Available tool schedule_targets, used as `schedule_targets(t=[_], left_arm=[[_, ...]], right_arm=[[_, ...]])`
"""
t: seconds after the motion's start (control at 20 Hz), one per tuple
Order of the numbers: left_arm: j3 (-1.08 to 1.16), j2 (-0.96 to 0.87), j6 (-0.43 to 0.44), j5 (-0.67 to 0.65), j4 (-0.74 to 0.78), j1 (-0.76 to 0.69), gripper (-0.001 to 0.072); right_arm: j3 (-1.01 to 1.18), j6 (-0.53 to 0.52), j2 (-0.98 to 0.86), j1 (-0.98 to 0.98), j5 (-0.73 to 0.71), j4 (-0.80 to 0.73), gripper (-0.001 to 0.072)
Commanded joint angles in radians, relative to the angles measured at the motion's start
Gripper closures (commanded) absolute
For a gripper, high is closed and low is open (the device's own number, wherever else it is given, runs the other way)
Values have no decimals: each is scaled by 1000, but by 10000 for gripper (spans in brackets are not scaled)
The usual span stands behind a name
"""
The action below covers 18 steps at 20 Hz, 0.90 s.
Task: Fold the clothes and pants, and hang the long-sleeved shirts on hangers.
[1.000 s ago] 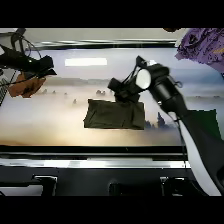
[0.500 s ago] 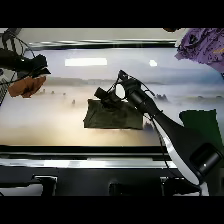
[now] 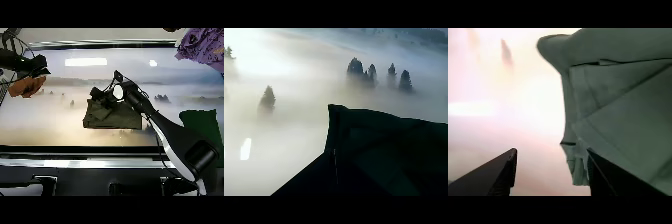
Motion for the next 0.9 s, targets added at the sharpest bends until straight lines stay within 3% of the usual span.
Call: schedule_targets(t=[0.0, 0.2, 0.3, 0.4, 0.55, 0.85], left_arm=[[0, 1, 0, 0, 0, 1, 691], [0, 1, 0, 0, 0, 1, 691], [0, 1, 1, 0, 0, 1, 691], [0, 1, 5, -4, 1, 2, 691], [0, 1, 27, -8, 1, 2, 691], [0, 1, 26, -8, 1, 2, 690]], right_arm=[[2, -111, 34, -3, -17, 66, 211], [3, -153, 109, -82, 39, 60, 211], [3, -216, 148, -190, 136, 75, 210], [3, -369, 176, -336, 254, 125, 164], [-14, -625, 180, -578, 415, 198, 159], [-414, -1057, 175, -880, 444, 525, 166]])
